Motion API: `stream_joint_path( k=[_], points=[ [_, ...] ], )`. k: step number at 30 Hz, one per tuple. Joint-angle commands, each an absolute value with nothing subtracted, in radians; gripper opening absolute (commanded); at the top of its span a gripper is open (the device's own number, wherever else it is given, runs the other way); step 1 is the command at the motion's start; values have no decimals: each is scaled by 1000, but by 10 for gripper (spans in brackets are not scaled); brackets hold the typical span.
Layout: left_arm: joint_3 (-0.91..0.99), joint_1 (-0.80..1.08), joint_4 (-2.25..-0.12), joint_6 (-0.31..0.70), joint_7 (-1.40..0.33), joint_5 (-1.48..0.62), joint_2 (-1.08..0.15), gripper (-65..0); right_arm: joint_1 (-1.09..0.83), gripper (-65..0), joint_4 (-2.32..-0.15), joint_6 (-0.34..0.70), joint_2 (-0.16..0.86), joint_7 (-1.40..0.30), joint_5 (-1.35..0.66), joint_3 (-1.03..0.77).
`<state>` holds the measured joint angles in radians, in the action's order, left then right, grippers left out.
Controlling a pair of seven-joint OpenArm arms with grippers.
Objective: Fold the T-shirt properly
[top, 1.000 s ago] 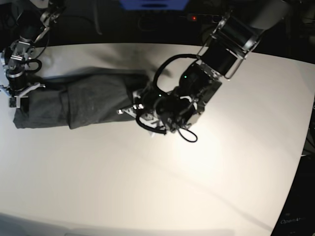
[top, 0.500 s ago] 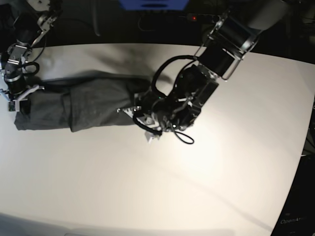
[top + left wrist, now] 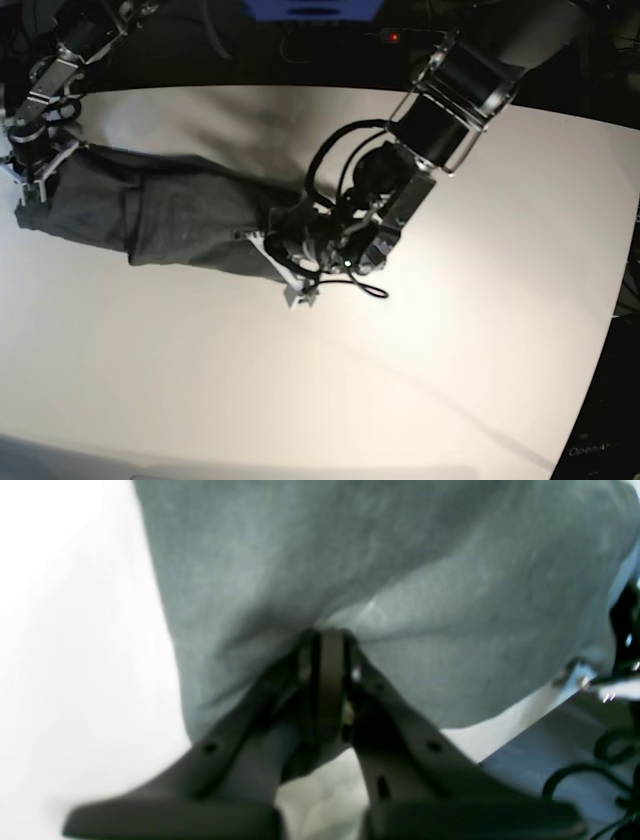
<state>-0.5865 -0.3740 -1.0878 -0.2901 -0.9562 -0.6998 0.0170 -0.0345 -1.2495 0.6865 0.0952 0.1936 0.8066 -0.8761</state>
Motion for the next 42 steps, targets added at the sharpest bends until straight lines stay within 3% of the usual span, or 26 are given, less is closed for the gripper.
stream_joint_path(
  k=[1, 18, 24, 34, 42],
  points=[
    [-588, -375, -1082, -317, -969, -644, 1, -631, -30, -640, -1285, 698, 99, 185, 816, -877],
    [-584, -205, -1099, -315, -977, -650, -87, -631, -2, -640, -1305, 698, 96, 186, 814, -777],
    [-547, -151, -1181, -315, -978, -650, -119, -631, 2, -635, -1305, 698, 142, 185, 816, -779],
    [-521, -145, -1199, -315, -978, -650, -125, -631, 19, -414, -1376, 698, 174, 176, 814, -788],
    [-521, -140, -1201, -315, -978, -650, -136, -631, 15, -369, -1440, 698, 205, 84, 679, -828]
  ],
)
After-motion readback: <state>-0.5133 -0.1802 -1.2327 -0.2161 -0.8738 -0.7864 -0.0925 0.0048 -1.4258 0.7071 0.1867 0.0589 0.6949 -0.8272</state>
